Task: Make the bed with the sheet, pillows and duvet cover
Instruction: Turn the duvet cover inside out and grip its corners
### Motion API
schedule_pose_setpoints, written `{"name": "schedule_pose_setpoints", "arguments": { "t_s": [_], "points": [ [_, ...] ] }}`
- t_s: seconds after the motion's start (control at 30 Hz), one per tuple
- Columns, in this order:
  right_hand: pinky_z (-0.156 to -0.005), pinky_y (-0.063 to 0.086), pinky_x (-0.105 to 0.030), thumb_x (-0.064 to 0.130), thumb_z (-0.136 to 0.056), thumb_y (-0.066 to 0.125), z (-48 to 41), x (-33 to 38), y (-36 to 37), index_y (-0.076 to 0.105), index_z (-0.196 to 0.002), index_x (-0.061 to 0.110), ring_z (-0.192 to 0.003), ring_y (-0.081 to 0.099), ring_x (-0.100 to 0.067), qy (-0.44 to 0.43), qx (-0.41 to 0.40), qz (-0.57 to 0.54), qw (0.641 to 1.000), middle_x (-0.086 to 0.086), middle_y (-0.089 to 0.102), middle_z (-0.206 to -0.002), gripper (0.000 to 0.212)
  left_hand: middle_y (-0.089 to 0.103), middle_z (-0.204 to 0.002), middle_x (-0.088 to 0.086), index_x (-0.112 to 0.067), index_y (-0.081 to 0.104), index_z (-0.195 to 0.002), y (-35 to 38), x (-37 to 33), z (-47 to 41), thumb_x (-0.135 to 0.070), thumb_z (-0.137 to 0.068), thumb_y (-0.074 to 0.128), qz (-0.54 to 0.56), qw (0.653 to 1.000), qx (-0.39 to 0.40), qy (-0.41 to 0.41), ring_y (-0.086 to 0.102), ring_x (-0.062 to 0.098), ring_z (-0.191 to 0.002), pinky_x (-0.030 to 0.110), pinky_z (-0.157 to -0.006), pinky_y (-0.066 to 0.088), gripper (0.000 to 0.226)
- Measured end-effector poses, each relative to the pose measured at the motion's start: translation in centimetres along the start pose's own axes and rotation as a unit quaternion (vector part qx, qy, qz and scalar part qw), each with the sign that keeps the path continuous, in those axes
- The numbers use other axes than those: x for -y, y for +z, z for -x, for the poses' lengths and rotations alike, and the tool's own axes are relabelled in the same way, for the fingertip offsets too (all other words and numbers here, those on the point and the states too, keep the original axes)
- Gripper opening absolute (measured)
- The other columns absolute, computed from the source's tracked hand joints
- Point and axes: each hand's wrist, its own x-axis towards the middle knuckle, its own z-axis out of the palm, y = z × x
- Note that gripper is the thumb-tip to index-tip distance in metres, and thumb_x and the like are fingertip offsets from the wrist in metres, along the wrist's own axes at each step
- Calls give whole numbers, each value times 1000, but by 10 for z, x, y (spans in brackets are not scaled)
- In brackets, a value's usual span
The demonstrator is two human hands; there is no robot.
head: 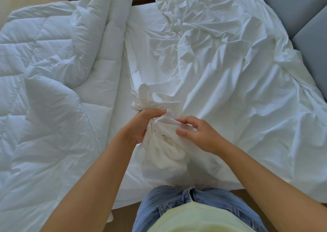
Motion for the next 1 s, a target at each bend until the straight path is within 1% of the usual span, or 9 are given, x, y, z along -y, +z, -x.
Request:
{"name": "schedule_pose_setpoints", "arguments": {
  "t_s": [0.17,0.3,0.37,0.43,0.53,0.6,0.7,0.83,1.0],
  "points": [
    [-73,41,-10,7,-87,63,-3,1,5,69,-87,8,-78,56,-8,-133,-132,93,978,11,58,-81,7,72,-95,11,-15,76,-96,11,-4,-1,-33,-72,74,-56,995,58,-56,70,26,-88,36,-71,56,31],
    [-67,38,-10,4,-87,62,-8,24,-14,62,-79,3,-70,51,-13,-188,-227,100,950,4,53,-74,8,73,-98,7,-23,73,-98,12,-12,3,-36,-51,87,-222,963,47,-145,71,25,-89,34,-68,57,50],
    [-69,39,-11,4,-88,59,-11,38,-15,60,-80,4,-72,52,-10,-213,-202,91,952,4,54,-75,8,74,-97,5,-26,71,-97,13,-14,5,-32,-54,87,-285,941,52,-174,71,23,-88,32,-67,57,47],
    [-70,41,-11,4,-89,57,-15,52,-9,61,-81,4,-72,52,-6,-194,-152,36,968,3,57,-75,9,74,-93,3,-28,72,-92,15,-13,1,-26,-62,81,-274,955,20,-107,71,20,-85,30,-66,57,31],
    [-70,44,-15,5,-90,56,-22,71,-7,62,-80,5,-70,53,-7,-160,-108,-35,981,-3,59,-76,12,73,-84,4,-22,73,-90,20,-10,-1,-13,-66,71,-191,981,-23,36,70,22,-80,29,-62,56,26],
    [-67,43,-16,6,-90,57,-27,81,-14,61,-77,9,-70,51,-9,-162,-101,-42,981,-1,57,-74,14,71,-82,5,-14,68,-96,20,-5,-1,-6,-59,63,-114,989,-42,81,69,24,-79,32,-62,55,38],
    [-63,41,-13,8,-89,59,-30,89,-20,59,-73,12,-66,49,-8,-162,-89,-30,982,4,54,-70,17,68,-78,5,-7,65,-95,22,-3,-3,1,-58,51,-16,991,-18,135,67,20,-73,30,-61,55,41],
    [-67,41,-16,8,-89,59,-38,96,-18,59,-76,6,-70,50,-12,-161,-91,21,983,1,53,-72,13,68,-78,9,-9,71,-87,36,-10,-11,-2,-61,58,-22,993,50,108,67,23,-72,32,-64,55,29],
    [-66,39,-7,7,-90,58,-43,98,-28,58,-75,10,-69,48,-7,-164,-118,20,979,6,52,-71,15,73,-91,9,-19,76,-89,35,-22,-11,-22,-58,81,-130,990,25,50,71,26,-86,33,-67,56,31]
  ]
}}
